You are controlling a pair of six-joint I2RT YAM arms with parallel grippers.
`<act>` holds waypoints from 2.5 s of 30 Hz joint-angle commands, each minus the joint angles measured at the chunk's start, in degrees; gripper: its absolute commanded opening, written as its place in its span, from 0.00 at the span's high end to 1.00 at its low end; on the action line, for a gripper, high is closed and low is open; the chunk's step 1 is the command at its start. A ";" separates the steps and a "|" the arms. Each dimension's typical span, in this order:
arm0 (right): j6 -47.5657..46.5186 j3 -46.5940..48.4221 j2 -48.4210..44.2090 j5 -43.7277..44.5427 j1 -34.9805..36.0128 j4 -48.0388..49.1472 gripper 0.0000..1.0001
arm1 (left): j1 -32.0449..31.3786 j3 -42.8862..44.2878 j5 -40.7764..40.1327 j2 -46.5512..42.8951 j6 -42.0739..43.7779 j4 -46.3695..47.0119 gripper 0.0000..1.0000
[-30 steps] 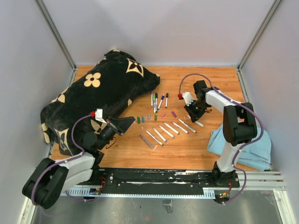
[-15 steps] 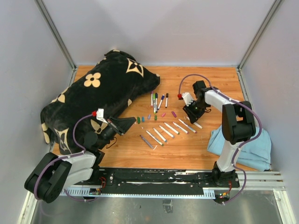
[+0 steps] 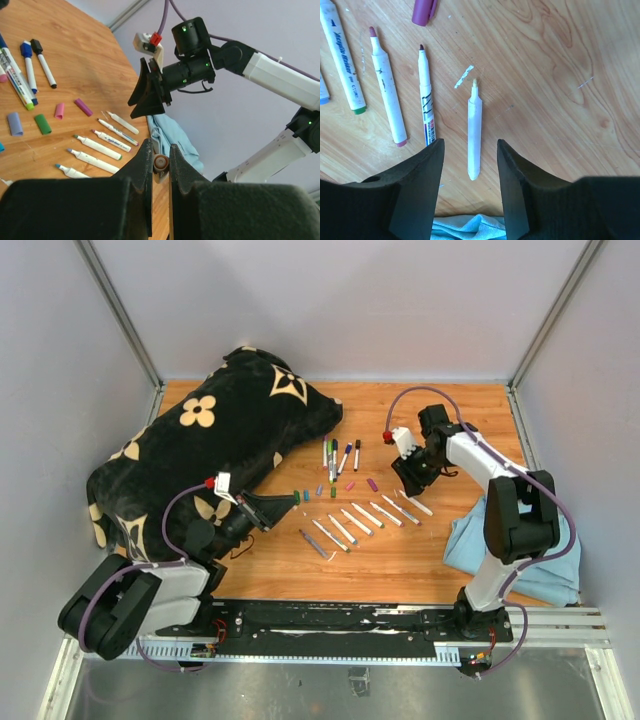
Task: Open the pen caps
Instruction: Place the pen at the center of the board, then place the pen cap at the center of the board.
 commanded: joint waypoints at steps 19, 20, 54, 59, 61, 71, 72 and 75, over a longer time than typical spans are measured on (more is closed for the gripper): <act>0.53 -0.26 -9.50 -5.40 -0.28 0.78 0.49 | -11.66 10.19 -6.29 12.12 5.19 0.57 1.00; 0.55 -0.37 -9.86 -5.41 -0.33 1.01 0.48 | -12.21 10.82 -6.47 13.17 5.28 0.71 1.00; 2.83 -2.77 -15.33 -5.41 -3.69 5.60 0.46 | -19.31 40.14 -18.09 36.38 11.75 -24.82 1.00; 3.14 -2.78 -15.41 -5.15 -4.02 5.92 0.46 | -19.34 44.67 -19.35 39.00 12.02 -29.77 1.00; 3.31 -2.84 -15.45 -5.06 -4.28 6.08 0.46 | -19.33 47.74 -20.50 40.19 12.19 -33.17 1.00; 3.71 -3.01 -15.48 -5.25 -4.78 6.38 0.45 | -19.57 63.65 -26.00 48.87 11.25 -50.64 1.00; 3.78 -3.06 -15.49 -5.23 -4.86 6.34 0.45 | -19.74 65.62 -26.28 49.92 11.16 -52.41 1.00; 3.84 -3.13 -15.54 -5.21 -5.01 6.54 0.45 | -20.38 71.51 -28.00 53.58 10.47 -58.49 1.00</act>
